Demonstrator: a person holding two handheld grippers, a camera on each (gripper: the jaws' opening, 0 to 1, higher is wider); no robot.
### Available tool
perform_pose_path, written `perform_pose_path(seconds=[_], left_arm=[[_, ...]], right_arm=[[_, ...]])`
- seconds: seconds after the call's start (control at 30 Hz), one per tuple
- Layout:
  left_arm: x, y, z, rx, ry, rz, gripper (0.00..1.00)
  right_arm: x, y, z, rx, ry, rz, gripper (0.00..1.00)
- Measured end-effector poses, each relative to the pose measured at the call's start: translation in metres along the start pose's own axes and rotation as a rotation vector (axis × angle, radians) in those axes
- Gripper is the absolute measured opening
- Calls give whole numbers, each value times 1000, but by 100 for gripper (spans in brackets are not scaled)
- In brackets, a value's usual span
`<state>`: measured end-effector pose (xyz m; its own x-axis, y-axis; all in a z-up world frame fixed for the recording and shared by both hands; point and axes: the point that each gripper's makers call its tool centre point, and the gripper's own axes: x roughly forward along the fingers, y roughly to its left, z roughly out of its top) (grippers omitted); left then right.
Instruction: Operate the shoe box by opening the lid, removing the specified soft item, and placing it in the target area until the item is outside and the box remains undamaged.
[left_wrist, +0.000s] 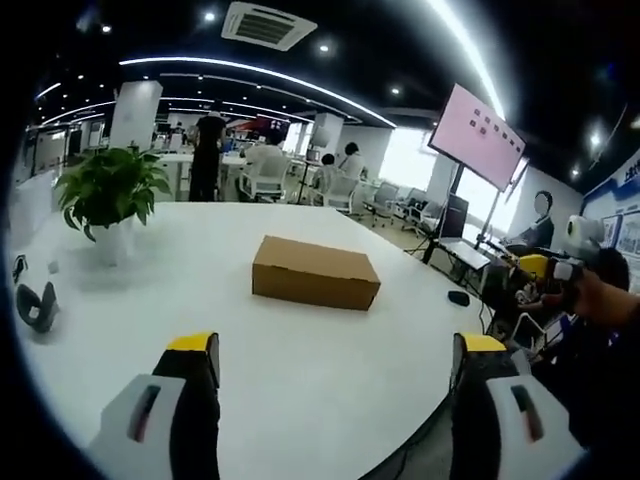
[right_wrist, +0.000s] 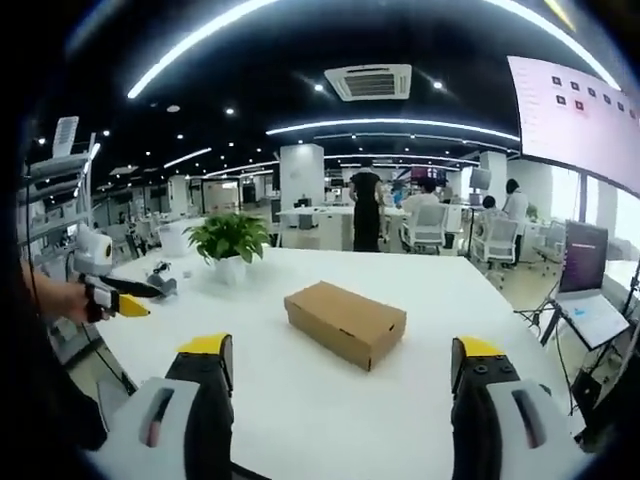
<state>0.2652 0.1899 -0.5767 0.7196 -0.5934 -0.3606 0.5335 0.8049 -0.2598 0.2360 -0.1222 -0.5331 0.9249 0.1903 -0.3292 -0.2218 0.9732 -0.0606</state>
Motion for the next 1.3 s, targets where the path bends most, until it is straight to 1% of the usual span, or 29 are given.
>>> perform_pose_path(seconds=[0.03,0.07,0.13,0.2,0.3,0.37,0.43,0.47,0.5,0.6,0.67,0.73,0.83,0.87,0.9,0.93,0.97,1.0,1.1,1.17,1.2,1.23,1.3], left_arm=[[0,2,0,-6,0,3,98],[0,4,1,-24,-6,8,99],[0,6,5,-39,-18,5,99],[1,6,7,-29,-19,3,99],[2,7,7,-15,-16,5,99],[5,8,4,-3,2,10,99],[8,9,2,36,29,18,99],[9,9,2,45,34,20,99],[12,9,3,51,33,23,99],[16,11,6,44,28,38,98],[19,10,8,23,17,38,98],[22,8,9,23,17,38,98],[26,4,7,43,36,30,98],[27,4,6,67,48,32,98],[27,4,7,77,47,35,97],[26,3,8,80,43,35,96],[27,3,9,81,41,35,95],[26,4,9,78,40,38,96],[28,4,13,62,-10,49,96],[28,5,11,48,-2,61,97],[30,4,10,48,-2,68,98],[30,5,9,54,8,89,99],[30,5,8,65,13,102,99]], right_arm=[[1,-5,-7,-25,41,-22,86],[3,-4,-6,-43,32,-8,88],[4,-1,-2,-25,11,8,90],[5,1,-1,-18,8,20,89],[8,4,2,-40,0,25,89],[9,6,5,-52,-12,37,88],[12,14,17,-74,-73,85,84],[12,16,23,-74,-107,94,82],[11,17,30,-65,-143,97,82],[13,15,42,-20,-180,99,84],[14,14,45,-21,-180,99,84],[17,13,42,-34,-155,102,87],[23,11,31,-33,-85,105,90],[26,9,24,-46,-42,106,89],[29,5,18,-70,-15,98,88],[32,1,13,-113,10,86,86],[34,1,13,-131,5,96,85],[36,1,16,-133,-15,108,85],[41,-7,16,-146,-15,108,83],[44,-11,17,-150,-21,122,83],[47,-13,17,-138,-24,139,84],[50,-12,18,-93,-33,167,86],[55,-11,21,-36,-50,214,89]])
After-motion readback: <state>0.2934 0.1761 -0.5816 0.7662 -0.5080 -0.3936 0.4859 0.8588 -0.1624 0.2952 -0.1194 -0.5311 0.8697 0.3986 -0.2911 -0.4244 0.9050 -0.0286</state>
